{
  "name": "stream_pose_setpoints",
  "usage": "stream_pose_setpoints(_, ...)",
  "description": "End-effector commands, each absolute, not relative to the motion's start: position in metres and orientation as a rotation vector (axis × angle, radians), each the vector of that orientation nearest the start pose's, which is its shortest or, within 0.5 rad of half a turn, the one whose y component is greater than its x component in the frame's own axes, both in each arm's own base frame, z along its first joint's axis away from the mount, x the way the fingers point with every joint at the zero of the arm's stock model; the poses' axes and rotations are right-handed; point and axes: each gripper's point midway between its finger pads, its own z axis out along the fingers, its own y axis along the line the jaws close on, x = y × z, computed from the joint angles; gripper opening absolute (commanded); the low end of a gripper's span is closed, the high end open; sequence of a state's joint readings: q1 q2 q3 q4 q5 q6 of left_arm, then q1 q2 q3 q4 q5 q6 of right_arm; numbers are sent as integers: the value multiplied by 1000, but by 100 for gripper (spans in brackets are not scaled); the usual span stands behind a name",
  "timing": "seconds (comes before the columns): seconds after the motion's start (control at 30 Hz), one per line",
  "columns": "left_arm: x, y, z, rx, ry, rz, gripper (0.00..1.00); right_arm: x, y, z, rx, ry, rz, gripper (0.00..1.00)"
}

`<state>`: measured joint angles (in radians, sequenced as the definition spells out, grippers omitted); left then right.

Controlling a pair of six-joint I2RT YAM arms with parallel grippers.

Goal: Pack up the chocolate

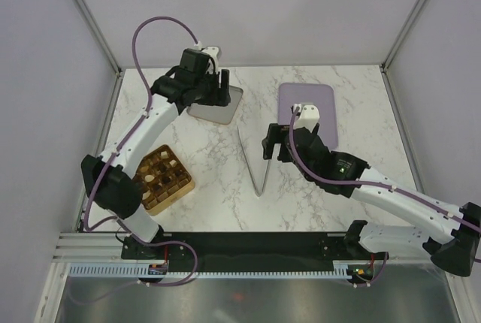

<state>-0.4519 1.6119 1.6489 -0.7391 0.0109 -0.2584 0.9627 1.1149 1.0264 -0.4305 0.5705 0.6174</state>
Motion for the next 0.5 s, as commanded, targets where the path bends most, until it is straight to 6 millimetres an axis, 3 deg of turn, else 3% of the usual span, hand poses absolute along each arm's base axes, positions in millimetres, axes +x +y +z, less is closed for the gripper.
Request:
stream_pose_setpoints(0.0,418,-211,264,344,2193,-289,72,251,224,251,65,1985,441,95)
stream_pose_setpoints(0.03,433,-215,249,358,2217,-257,70,246,221,248,81,1984,465,95)
stream_pose_setpoints(0.17,463,-234,220,384,2259,-265,61,244,211,245,77,1968,441,95)
stream_pose_setpoints(0.23,475,-242,217,387,2251,-269,59,247,209,252,60,1950,419,95)
stream_pose_setpoints(0.27,483,-243,197,388,2285,-250,58,247,208,255,58,1943,418,95)
stream_pose_setpoints(0.3,491,-246,200,384,2270,-242,57,248,207,257,61,1935,409,95)
stream_pose_setpoints(0.47,515,-249,163,393,2303,-170,54,252,209,265,65,1919,408,95)
